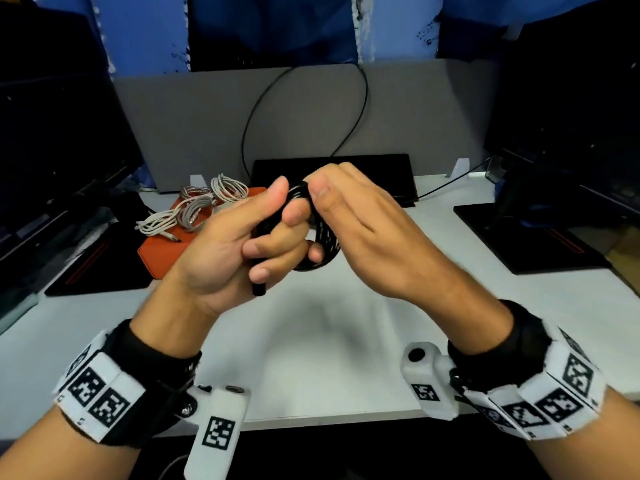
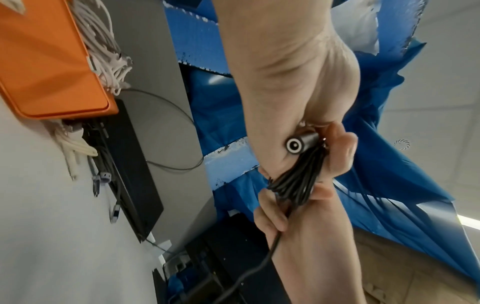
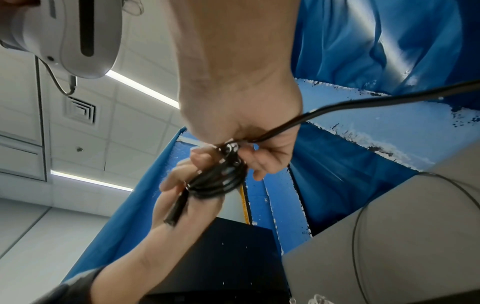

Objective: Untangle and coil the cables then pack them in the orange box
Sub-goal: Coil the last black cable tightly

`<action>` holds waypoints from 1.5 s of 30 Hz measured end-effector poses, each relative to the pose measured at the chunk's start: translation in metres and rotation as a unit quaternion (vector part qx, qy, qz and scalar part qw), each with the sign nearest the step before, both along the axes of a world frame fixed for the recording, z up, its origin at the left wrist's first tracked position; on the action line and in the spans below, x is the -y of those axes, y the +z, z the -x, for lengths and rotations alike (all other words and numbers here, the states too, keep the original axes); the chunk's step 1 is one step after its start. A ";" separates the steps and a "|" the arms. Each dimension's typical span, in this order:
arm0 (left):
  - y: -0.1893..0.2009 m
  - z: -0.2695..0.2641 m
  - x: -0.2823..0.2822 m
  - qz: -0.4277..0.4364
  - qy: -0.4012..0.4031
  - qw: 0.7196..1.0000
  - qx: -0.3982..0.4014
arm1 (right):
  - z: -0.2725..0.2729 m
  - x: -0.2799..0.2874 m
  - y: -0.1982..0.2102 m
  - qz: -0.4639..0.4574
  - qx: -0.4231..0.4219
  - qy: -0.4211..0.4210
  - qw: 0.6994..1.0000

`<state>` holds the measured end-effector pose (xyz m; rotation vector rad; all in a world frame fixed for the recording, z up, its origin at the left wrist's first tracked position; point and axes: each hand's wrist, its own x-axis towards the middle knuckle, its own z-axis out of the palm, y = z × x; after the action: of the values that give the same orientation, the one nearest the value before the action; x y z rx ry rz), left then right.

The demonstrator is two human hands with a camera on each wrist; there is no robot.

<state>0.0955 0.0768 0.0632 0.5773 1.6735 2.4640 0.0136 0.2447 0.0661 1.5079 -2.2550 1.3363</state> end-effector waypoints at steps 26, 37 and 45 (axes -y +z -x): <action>0.034 -0.010 0.014 -0.249 0.279 0.919 -0.124 | 0.000 0.001 -0.004 -0.224 0.026 0.074 0.971; 0.017 -0.014 0.000 0.498 0.263 0.815 -0.134 | -0.008 -0.022 0.030 -0.025 0.025 0.115 0.993; 0.012 -0.011 0.007 0.178 0.082 0.977 -0.088 | -0.009 -0.001 0.008 0.070 -0.005 0.023 0.997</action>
<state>0.1066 0.0699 0.0757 0.6458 2.2483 2.1817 0.0223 0.2458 0.0737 1.5230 -2.0847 1.4625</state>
